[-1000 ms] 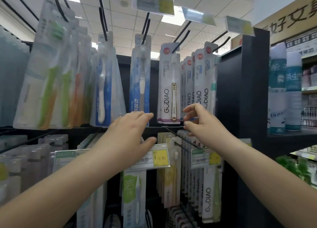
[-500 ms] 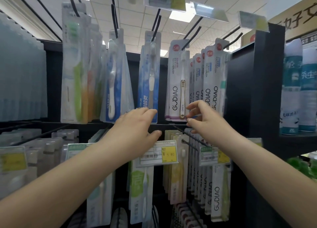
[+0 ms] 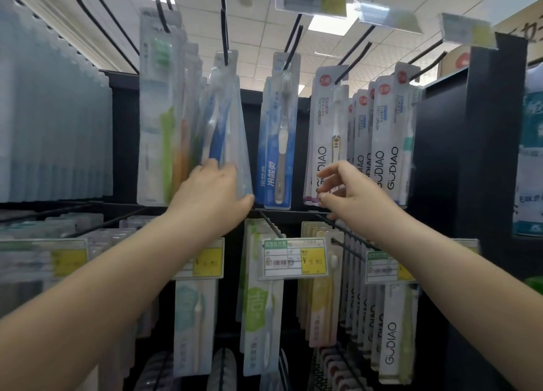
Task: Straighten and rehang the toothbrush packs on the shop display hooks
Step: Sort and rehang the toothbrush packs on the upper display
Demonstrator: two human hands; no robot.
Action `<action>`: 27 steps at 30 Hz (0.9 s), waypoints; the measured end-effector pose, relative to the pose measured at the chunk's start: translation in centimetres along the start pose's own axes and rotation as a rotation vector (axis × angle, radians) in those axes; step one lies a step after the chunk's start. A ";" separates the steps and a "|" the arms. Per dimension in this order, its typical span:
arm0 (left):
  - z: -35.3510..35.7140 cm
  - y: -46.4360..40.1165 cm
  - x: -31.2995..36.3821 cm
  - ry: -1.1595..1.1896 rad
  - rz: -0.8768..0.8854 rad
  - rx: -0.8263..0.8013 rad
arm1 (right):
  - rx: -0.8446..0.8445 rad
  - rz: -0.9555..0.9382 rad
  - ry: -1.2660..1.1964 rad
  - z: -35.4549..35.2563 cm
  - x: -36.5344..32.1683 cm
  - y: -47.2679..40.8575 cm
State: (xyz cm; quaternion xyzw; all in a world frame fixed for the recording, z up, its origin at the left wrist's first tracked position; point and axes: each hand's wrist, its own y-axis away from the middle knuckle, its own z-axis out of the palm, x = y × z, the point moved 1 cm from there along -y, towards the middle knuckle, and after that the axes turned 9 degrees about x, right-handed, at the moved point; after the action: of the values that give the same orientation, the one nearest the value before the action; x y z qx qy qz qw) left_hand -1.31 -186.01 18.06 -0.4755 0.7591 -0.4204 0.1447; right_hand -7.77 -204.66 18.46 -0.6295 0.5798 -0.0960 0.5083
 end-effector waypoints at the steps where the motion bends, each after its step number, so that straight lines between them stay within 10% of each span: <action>1: 0.0 -0.2 -0.3 0.017 -0.017 0.016 | -0.001 -0.009 -0.007 0.2 -0.2 -0.1; 27: -0.1 -4.0 -1.8 -0.038 -0.107 -0.038 | 0.121 0.088 0.229 5.3 -2.4 -5.2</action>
State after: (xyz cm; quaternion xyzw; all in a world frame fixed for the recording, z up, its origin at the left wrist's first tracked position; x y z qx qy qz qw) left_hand 1.98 -185.25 20.91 -0.5261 0.7376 -0.4038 0.1271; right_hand -1.45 -200.80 20.99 -0.5565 0.6542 -0.1795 0.4796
